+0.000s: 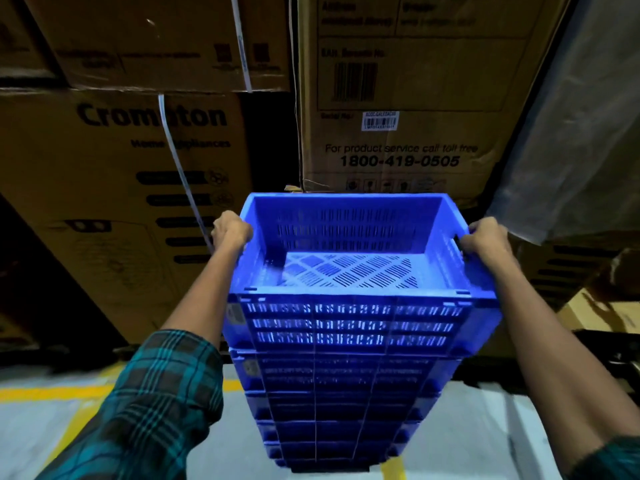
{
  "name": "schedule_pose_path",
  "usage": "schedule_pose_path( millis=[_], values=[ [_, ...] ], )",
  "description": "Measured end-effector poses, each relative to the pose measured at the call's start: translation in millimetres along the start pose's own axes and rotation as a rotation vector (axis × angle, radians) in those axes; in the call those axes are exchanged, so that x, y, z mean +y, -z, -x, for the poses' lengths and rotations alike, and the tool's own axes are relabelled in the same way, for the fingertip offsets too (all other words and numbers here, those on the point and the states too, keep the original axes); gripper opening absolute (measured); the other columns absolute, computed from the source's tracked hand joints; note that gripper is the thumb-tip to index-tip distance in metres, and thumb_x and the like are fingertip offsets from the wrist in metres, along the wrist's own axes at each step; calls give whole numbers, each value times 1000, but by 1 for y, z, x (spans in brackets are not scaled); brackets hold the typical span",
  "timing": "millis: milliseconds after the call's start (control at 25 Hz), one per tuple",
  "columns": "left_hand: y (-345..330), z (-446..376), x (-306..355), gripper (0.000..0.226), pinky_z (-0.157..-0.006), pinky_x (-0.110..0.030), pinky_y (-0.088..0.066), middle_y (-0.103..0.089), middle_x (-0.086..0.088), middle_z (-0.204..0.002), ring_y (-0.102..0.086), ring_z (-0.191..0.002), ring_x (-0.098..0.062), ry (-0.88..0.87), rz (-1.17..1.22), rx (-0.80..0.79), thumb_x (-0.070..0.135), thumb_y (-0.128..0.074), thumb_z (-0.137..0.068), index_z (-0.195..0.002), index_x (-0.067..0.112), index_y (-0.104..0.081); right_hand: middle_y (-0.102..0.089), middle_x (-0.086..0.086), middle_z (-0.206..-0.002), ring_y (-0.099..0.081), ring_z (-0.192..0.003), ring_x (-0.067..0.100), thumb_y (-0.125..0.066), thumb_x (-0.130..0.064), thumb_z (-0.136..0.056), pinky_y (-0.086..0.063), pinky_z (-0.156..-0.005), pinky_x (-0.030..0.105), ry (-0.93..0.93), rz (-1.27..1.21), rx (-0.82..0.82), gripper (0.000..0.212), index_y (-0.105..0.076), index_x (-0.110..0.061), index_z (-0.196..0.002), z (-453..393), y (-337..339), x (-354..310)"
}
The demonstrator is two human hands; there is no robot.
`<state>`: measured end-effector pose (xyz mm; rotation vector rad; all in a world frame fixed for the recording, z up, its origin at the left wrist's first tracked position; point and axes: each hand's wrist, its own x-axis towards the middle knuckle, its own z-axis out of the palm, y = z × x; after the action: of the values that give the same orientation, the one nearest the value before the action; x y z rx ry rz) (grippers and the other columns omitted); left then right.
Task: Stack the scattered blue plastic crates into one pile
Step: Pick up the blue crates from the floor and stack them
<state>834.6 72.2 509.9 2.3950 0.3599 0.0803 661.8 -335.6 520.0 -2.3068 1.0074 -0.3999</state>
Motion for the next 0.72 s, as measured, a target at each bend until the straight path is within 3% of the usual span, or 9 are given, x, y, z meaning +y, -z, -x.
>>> schedule_pose_path(
  millis=[200, 360, 520, 720],
  values=[
    [-12, 1, 6, 28, -87, -44, -55, -67, -27, -117, -64, -111, -43, -69, -95, 11, 2, -50, -88, -108, -8, -67, -66, 26, -86, -67, -83, 35, -60, -3, -72, -43, -66, 30, -9, 78, -21, 11, -69, -2, -78, -1, 1, 7],
    [-11, 0, 3, 24, -81, -44, -53, -65, -28, -117, -62, -111, -46, -92, -55, 41, 7, -53, -90, -102, -8, -67, -66, 25, -104, -66, -96, 37, -59, -5, -75, -43, -72, 30, 1, 30, 16, 24, -70, -3, -96, 2, -1, 6],
    [-8, -3, -1, 33, -90, -47, -52, -62, -30, -124, -59, -116, -48, -87, -23, 113, 17, -54, -96, -113, -9, -63, -67, 27, -91, -67, -88, 38, -58, -7, -76, -47, -70, 35, 10, -34, 35, 14, -68, 1, -80, 6, -5, 3],
    [-13, -2, -5, 34, -91, -47, -52, -61, -26, -128, -60, -118, -44, -54, -152, 38, 14, -52, -95, -120, -6, -61, -66, 24, -100, -65, -92, 37, -58, -8, -78, -47, -72, 34, -22, -1, -21, 14, -68, 0, -84, 6, -3, -2]
  ],
)
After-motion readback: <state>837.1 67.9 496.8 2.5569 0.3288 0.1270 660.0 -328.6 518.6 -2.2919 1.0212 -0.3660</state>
